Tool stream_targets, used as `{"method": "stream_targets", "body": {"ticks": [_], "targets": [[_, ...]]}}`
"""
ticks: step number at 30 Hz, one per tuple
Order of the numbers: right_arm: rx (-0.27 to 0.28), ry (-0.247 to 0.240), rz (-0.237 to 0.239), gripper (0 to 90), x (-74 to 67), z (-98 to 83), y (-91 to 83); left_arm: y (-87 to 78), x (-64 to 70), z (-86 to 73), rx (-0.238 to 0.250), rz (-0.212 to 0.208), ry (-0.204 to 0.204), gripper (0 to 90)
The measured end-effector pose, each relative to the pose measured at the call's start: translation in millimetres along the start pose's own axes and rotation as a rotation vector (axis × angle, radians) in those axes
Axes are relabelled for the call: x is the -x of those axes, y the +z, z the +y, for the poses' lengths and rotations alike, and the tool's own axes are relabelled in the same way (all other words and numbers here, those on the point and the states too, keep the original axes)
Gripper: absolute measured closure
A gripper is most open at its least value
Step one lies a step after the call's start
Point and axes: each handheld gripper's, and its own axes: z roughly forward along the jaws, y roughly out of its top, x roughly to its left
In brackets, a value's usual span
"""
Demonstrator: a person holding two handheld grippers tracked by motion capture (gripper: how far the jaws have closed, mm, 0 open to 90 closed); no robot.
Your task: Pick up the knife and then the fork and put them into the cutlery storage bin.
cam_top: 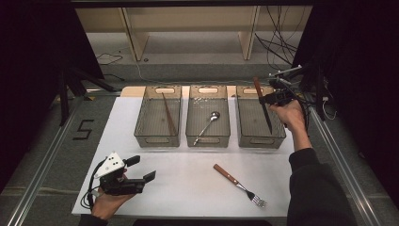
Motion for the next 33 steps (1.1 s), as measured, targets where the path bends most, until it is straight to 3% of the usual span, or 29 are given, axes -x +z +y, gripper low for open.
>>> {"method": "stream_targets", "body": {"ticks": [12, 25, 28, 33], "targets": [[-0.043, 0.027, -0.037, 77.4, 15.8, -14.3, 24.9, -1.8, -1.4, -0.2, 0.012, 0.000, -0.007, 15.9], [-0.061, 0.049, -0.025, 77.1, 19.6, -26.6, 32.7, -0.9, -0.9, 0.1, 0.008, -0.002, -0.004, 15.9], [-0.063, 0.049, -0.026, 75.9, 18.7, -27.1, 34.3, -1.2, -1.1, 0.2, 0.007, -0.001, -0.003, 15.9], [-0.069, 0.042, -0.001, 64.7, 15.9, -26.0, 32.1, -1.4, -1.0, 0.1, 0.008, -0.001, -0.003, 15.9]]}}
